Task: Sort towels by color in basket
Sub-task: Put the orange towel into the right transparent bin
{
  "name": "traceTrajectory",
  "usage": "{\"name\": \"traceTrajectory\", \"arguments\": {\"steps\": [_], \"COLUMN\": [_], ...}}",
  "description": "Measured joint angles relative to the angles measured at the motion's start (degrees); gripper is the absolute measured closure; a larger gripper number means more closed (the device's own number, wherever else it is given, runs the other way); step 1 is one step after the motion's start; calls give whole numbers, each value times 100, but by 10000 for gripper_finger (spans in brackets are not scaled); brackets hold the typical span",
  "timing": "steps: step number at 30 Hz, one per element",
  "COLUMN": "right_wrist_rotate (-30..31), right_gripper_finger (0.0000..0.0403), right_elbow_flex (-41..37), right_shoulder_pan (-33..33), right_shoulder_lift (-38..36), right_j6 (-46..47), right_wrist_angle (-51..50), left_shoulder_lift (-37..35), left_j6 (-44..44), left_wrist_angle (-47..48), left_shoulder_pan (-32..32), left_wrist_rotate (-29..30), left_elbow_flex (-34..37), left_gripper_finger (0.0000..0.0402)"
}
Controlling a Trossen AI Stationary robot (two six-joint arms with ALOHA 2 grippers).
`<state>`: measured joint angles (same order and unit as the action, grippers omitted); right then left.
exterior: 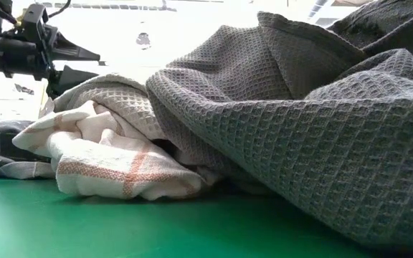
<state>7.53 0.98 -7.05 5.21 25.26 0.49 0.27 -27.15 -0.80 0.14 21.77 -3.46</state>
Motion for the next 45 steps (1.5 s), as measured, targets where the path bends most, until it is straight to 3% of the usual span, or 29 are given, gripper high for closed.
{"name": "traceTrajectory", "arguments": {"steps": [8, 15, 22, 25, 29, 38, 45], "right_wrist_rotate": [2, -532, -159, -153, -138, -120, -144], "right_gripper_finger": [344, 344, 344, 335, 290, 118, 77], "right_elbow_flex": [-20, 283, 901, 1380, 2235, 3887, 4284], "right_shoulder_pan": [33, 180, 306, 283, 185, -63, -152], "right_shoulder_lift": [0, 100, 1381, 2181, 3265, 5725, 7010], "right_j6": [428, -569, -1682, -2153, -2777, -3611, -3976], "right_wrist_angle": [237, 408, 399, 367, -63, -926, -586], "left_shoulder_lift": [0, 0, 11, 13, 80, 1315, 2263], "left_j6": [-160, -734, -161, 157, 424, 1026, 1304], "left_wrist_angle": [-13, -3, -270, -702, -552, -87, 36], "left_shoulder_pan": [4, 4, 15, 13, 13, 11, 11], "left_wrist_rotate": [280, 251, 439, -3, -188, -220, -217], "left_elbow_flex": [0, -2, 9, -91, -451, -1209, -1626], "left_gripper_finger": [193, 193, 193, 193, 193, 194, 194]}}
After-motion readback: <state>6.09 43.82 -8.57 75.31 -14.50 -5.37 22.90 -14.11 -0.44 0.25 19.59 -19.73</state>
